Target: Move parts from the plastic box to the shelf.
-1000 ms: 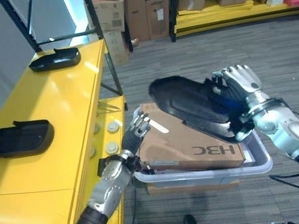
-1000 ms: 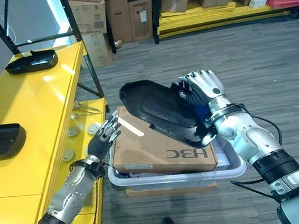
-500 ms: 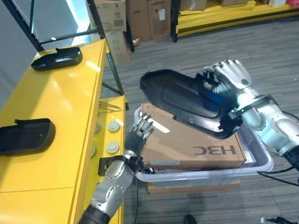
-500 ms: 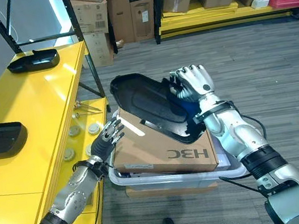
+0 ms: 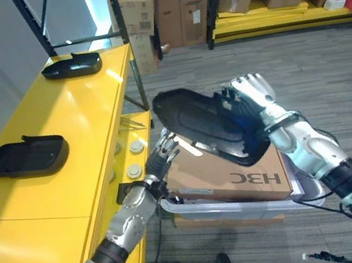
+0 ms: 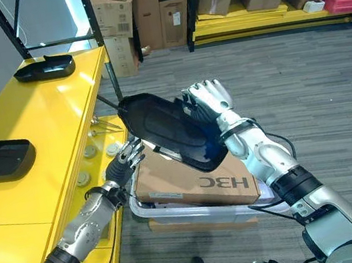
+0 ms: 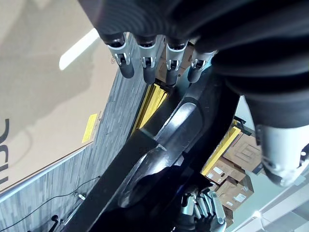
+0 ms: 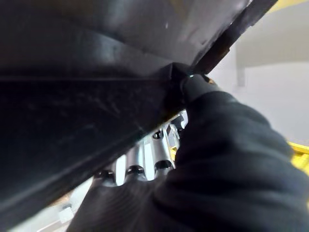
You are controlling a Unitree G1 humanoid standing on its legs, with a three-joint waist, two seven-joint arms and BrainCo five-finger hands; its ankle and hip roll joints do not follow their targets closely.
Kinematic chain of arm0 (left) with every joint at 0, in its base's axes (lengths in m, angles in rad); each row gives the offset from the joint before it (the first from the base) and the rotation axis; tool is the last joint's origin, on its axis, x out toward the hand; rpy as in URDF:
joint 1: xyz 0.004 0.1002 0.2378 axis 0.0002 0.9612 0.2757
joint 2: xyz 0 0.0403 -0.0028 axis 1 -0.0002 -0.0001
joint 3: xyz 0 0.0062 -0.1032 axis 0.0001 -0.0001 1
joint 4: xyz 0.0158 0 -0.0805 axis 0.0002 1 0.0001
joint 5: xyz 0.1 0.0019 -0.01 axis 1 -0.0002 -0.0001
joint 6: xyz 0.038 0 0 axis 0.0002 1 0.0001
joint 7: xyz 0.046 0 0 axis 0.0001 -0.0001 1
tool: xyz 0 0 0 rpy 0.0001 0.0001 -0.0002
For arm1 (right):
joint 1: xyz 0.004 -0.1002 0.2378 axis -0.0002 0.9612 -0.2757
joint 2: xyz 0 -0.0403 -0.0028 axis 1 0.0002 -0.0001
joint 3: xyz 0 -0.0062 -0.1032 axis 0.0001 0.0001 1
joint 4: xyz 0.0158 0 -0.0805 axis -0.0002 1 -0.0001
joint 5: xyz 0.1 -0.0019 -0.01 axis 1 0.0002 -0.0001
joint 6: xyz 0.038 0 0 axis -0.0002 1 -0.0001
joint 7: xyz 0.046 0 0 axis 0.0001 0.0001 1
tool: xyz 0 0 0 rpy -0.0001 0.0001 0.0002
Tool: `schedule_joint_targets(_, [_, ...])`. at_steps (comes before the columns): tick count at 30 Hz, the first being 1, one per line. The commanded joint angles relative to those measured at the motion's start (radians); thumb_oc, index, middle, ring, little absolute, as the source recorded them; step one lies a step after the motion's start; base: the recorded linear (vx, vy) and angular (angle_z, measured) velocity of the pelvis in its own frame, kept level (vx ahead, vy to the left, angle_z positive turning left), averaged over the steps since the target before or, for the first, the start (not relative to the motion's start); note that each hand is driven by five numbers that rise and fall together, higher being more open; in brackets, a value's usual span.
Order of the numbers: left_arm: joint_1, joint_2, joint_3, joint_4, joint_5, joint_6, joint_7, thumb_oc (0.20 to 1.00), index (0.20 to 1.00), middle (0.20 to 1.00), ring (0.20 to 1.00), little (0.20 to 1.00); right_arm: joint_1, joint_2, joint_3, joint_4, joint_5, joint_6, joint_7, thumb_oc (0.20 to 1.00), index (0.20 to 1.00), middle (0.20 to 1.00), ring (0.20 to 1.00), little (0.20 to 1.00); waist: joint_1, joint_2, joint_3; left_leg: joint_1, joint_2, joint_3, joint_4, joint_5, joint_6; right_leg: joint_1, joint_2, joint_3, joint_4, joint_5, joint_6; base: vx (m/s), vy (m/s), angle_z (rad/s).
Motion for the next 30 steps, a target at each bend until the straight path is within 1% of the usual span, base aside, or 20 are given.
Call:
schedule_joint_targets(1, [-0.133,-0.041,-0.077,0.051,0.008,-0.039,-0.022,1.000,1.000,1.000,1.000,1.000,-0.094,0.050,0.060,-0.045,0.002,-0.066,0.009,0.200,0.200,0.200,0.200,0.200,0.020,-0.061,-0.076,-0.025,0.060,0.014,0.019,-0.074,-0.037,0.025,-0.055,0.017,0.014,-0.107,0.057,0.00,0.000,0.00])
schedule_joint_targets(10, [-0.135,-0.070,-0.071,0.107,0.018,-0.039,0.001,1.000,1.000,1.000,1.000,1.000,-0.121,0.084,0.144,-0.120,0.027,-0.100,0.056,0.200,0.200,0.200,0.200,0.200,0.020,-0.062,-0.079,-0.024,0.060,0.019,0.020,-0.075,-0.037,0.025,-0.056,0.017,0.014,-0.107,0.057,0.00,0.000,0.00])
schedule_joint_targets(16, [-0.139,-0.094,-0.049,0.163,0.035,-0.050,0.049,1.000,1.000,1.000,1.000,1.000,-0.138,0.102,0.196,-0.152,0.030,-0.109,0.076,0.200,0.200,0.200,0.200,0.200,0.022,-0.063,-0.079,-0.024,0.058,0.019,0.019,-0.073,-0.037,0.023,-0.057,0.017,0.015,-0.106,0.056,0.00,0.000,0.00])
schedule_joint_targets(24, [-0.159,-0.120,-0.005,0.220,0.077,-0.066,0.119,1.000,1.000,1.000,1.000,1.000,-0.151,0.119,0.223,-0.162,0.040,-0.108,0.078,0.200,0.200,0.200,0.200,0.200,0.022,-0.065,-0.080,-0.025,0.057,0.021,0.020,-0.072,-0.036,0.025,-0.059,0.011,0.014,-0.106,0.056,0.00,0.000,0.00])
schedule_joint_targets(30, [-0.186,-0.139,0.025,0.262,0.138,-0.081,0.167,1.000,1.000,1.000,1.000,1.000,-0.160,0.133,0.230,-0.157,0.057,-0.108,0.070,0.200,0.200,0.200,0.200,0.200,0.021,-0.069,-0.079,-0.026,0.058,0.023,0.021,-0.073,-0.036,0.024,-0.059,0.009,0.015,-0.106,0.056,0.00,0.000,0.00])
